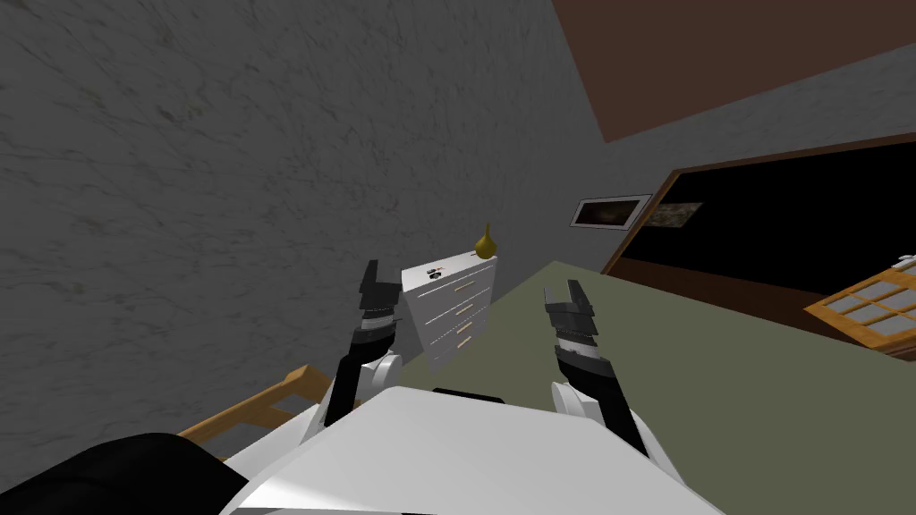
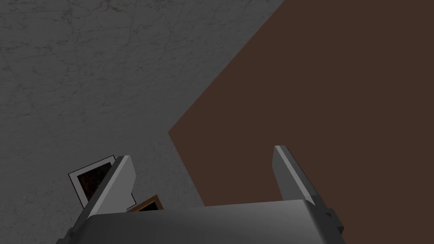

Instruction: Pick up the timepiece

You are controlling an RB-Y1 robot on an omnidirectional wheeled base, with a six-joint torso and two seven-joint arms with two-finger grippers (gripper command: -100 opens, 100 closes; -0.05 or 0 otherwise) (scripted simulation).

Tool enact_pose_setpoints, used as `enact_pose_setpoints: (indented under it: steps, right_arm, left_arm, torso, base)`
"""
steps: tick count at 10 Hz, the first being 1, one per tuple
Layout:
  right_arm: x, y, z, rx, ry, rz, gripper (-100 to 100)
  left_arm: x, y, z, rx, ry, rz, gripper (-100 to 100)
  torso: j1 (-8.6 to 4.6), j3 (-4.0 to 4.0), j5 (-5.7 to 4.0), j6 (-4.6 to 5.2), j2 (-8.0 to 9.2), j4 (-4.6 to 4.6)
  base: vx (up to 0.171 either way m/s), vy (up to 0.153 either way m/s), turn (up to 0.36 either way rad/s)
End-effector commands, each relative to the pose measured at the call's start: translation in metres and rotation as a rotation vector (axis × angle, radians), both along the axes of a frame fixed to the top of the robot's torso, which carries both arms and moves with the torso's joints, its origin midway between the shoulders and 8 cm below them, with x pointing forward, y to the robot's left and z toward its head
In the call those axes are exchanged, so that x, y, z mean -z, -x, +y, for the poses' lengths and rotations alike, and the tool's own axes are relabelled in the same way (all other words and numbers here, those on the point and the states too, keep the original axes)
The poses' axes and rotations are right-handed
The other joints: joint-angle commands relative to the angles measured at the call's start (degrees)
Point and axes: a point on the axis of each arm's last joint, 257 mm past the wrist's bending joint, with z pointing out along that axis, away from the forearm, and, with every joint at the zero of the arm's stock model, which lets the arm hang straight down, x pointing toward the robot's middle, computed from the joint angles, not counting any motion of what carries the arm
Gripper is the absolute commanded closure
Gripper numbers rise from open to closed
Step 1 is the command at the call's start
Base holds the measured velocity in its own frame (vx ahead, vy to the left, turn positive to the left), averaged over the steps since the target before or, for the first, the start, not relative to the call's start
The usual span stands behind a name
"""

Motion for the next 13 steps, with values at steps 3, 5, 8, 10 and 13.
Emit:
enact_pose_setpoints:
  steps: [3, 5, 8, 10, 13]
  right_arm:
    - [0.0, 0.0, 0.0, 0.0, 0.0, 0.0, 0]
    - [0.0, 0.0, 0.0, 0.0, 0.0, 0.0, 0]
    - [0.0, 0.0, 0.0, 0.0, 0.0, 0.0, 0]
    - [0.0, 0.0, 0.0, 0.0, 0.0, 0.0, 0]
    - [0.0, 0.0, 0.0, 0.0, 0.0, 0.0, 0]
  left_arm:
    - [0.005, -0.017, -0.004, 0.023, -0.068, 0.056, -100]
    - [0.009, -0.026, -0.003, 0.025, -0.085, 0.083, -100]
    - [0.019, -0.049, 0.002, 0.022, -0.109, 0.15, -100]
    - [0.025, -0.062, 0.006, 0.018, -0.117, 0.191, -100]
    - [0.031, -0.087, 0.015, 0.009, -0.126, 0.248, -100]
  torso:
    - [-0.24, 0.04, -0.05, 0.0, 0.08, 0.02]
    - [-0.46, 0.06, -0.1, 0.0, 0.1, 0.02]
    - [-0.47, 0.1, -0.1, 0.0, 0.18, 0.04]
    - [-0.35, 0.08, -0.08, 0.0, 0.14, 0.03]
    - [-0.33, 0.04, -0.08, 0.01, 0.06, 0.02]
  base:
    - [-0.022, -0.071, 0.062]
    - [-0.03, -0.108, 0.055]
    - [-0.051, -0.104, 0.066]
    - [-0.033, -0.08, 0.059]
    - [-0.029, -0.094, 0.068]
